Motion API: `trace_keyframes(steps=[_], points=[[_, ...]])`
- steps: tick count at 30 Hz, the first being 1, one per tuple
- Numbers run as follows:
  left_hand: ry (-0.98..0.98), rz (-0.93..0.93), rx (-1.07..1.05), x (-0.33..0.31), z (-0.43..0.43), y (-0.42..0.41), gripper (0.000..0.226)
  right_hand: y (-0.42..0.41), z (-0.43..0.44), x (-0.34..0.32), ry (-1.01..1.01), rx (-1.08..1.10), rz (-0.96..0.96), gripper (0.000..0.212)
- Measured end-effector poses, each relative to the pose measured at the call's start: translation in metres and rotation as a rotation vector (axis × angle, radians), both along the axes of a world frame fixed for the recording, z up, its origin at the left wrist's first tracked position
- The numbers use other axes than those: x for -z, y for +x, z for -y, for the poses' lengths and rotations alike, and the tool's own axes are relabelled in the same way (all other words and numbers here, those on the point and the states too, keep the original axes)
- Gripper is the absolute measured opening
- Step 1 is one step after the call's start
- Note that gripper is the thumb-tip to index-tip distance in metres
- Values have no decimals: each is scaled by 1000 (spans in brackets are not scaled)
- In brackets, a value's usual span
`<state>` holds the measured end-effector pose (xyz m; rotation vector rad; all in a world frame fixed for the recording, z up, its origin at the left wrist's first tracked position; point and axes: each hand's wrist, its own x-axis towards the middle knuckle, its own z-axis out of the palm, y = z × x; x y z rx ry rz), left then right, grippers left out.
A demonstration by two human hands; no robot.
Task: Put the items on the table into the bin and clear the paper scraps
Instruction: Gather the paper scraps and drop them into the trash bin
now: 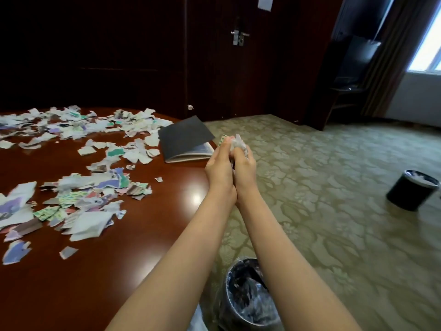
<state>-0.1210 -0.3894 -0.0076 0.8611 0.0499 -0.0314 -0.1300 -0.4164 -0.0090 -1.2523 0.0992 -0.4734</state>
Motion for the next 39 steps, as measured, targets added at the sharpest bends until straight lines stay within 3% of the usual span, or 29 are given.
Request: trace_keyframes(steps=[5, 11, 17, 25, 28, 33, 38, 39], points=[[43, 15, 119, 37, 45, 1, 39, -3, 41, 31, 132, 119, -47, 28], [189, -165, 215, 101, 87, 0, 25, -1, 84, 103, 247, 241, -224, 29], [186, -388, 242, 161, 109, 1, 18, 2, 106, 172, 344, 301, -454, 17], [414, -585, 264, 243, 114, -5, 18, -12, 108, 242, 604, 411, -565, 39], [490, -679, 295, 269, 112, -10, 9, -17, 106, 280, 695, 421, -703, 34], [573, -809, 475, 295, 109, -13, 35, -25, 111, 319, 648, 330, -994, 22], [463, -934, 453, 309, 111, -10, 38, -27, 113, 324, 663, 303, -1041, 42], [453, -948, 446, 314, 111, -9, 40, -28, 113, 322, 777, 331, -1041, 41]])
